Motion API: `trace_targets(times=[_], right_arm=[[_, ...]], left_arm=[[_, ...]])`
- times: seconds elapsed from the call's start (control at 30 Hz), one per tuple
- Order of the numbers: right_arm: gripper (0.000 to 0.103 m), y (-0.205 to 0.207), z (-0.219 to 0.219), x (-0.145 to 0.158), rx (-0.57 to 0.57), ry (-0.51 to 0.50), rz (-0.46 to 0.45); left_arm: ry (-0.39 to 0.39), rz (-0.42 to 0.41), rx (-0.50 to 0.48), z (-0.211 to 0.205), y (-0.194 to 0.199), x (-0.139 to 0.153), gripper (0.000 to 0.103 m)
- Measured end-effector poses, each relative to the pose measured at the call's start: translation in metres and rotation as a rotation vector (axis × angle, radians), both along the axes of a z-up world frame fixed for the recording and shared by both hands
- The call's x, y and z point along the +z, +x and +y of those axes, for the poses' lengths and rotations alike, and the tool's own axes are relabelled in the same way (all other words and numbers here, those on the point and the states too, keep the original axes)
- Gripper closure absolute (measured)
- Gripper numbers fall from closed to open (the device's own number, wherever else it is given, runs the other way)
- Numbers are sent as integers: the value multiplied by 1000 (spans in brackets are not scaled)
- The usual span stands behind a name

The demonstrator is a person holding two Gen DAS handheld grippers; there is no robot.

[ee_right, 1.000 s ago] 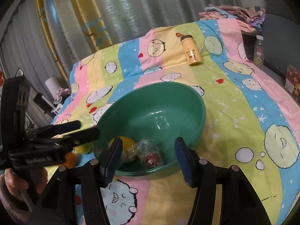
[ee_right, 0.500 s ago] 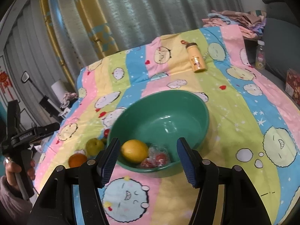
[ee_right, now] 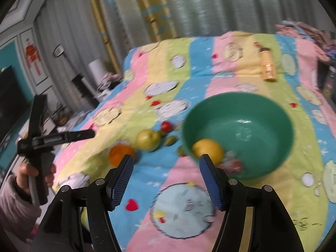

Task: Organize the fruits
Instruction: 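Withdraw the left gripper and move the right gripper toward the orange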

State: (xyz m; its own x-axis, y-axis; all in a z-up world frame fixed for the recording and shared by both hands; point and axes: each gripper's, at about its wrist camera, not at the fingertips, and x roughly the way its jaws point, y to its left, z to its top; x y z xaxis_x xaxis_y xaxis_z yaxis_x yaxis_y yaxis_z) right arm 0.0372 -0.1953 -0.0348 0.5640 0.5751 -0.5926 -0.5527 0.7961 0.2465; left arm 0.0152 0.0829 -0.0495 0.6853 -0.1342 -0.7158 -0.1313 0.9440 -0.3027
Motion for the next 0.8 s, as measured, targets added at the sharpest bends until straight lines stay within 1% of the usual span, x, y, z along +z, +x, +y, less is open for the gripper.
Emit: trace_targets(times=[0.1, 0.3, 0.53, 0.8], right_arm=[[36, 0, 18, -10, 52, -5, 36], [36, 5, 49, -34, 108, -44, 89], [36, 13, 72, -47, 151, -49, 133], [36, 25, 98, -60, 207, -60, 162]], left_arm=[[-21, 9, -14, 1, -1, -6, 13], [-53, 27, -41, -2, 3, -18, 13], [-60, 51, -110, -12, 9, -33, 13], [-103, 52, -172, -17, 21, -45, 13]])
